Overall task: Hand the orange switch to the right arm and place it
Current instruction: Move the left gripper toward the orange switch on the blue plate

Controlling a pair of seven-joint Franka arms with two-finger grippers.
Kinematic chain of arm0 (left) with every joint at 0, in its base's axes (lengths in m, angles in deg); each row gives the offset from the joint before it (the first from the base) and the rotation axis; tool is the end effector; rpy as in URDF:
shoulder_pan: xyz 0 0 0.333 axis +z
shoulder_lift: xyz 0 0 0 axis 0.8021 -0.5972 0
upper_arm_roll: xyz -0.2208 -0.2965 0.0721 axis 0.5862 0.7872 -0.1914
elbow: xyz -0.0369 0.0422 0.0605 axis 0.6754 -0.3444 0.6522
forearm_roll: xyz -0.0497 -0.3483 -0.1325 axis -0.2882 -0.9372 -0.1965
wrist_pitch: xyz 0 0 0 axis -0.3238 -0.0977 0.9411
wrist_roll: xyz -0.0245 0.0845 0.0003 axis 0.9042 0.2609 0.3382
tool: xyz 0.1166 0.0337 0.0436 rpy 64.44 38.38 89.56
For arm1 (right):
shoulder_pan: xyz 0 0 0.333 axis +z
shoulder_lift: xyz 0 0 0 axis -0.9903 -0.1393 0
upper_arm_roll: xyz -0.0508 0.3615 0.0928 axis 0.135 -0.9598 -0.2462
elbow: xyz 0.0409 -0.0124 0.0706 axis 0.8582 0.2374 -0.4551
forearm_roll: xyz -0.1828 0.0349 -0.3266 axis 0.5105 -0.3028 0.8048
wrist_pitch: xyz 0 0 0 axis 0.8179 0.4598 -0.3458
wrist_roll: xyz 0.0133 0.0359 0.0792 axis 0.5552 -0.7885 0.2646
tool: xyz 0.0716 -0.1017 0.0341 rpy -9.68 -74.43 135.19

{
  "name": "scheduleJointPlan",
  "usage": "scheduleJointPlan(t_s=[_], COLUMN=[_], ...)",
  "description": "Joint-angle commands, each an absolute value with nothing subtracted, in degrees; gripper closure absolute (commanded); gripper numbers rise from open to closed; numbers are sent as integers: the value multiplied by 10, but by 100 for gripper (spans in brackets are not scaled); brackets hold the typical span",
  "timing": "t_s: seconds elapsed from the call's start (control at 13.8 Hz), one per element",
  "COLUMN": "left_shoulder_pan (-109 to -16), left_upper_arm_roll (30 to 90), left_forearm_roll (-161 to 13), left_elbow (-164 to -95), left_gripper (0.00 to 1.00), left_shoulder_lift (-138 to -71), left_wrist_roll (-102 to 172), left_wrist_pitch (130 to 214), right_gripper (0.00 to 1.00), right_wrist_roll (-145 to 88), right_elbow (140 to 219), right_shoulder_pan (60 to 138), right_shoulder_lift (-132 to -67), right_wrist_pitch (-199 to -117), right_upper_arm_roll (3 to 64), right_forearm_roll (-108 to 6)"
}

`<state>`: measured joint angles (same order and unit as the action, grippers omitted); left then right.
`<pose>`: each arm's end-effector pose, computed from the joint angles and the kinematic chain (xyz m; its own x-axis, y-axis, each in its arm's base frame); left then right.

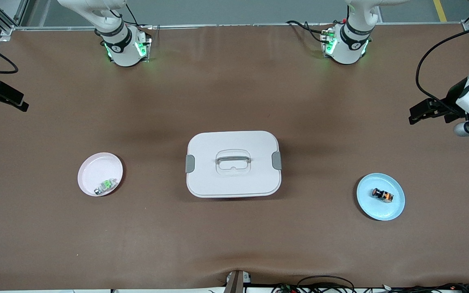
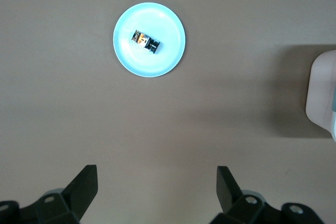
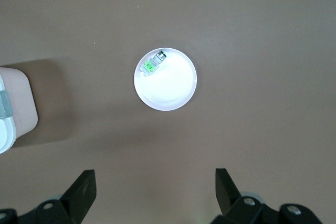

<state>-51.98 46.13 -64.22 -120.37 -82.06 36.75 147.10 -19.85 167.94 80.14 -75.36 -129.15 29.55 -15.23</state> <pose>0.5572 -0.0283 0.6309 0.9991 0.0281 -0.0320 0.0280 -0.9996 -0.0052 0.5280 -0.0294 0.6832 0.9921 -0.1252 -0.0074 -0.1253 -0.9920 -0.0137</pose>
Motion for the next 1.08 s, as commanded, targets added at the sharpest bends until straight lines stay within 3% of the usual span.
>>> scheduleJointPlan(t_s=[0.0,0.58,1.01], left_shoulder_pan=[-519,-513,-500], left_upper_arm_roll=[459,459,459], left_forearm_roll=[-659,-672,-644], left_elbow=[-1191,-1195,-1192], left_gripper=[0,0,0], left_shoulder_lift=[-823,-839,-927], left_wrist_roll=[381,385,474], left_wrist_pitch=[1454,1453,1508], right_gripper=[0,0,0], right_wrist_roll=[-198,-200,-199], right_elbow=[1683,1683,1679], right_shoulder_pan=[800,798,798], right_shoulder_lift=[-746,-747,-748], right_wrist_pitch=[-1291,-1292,-1293], right_upper_arm_roll=[293,294,295], right_forearm_roll=[-157,-165,-165])
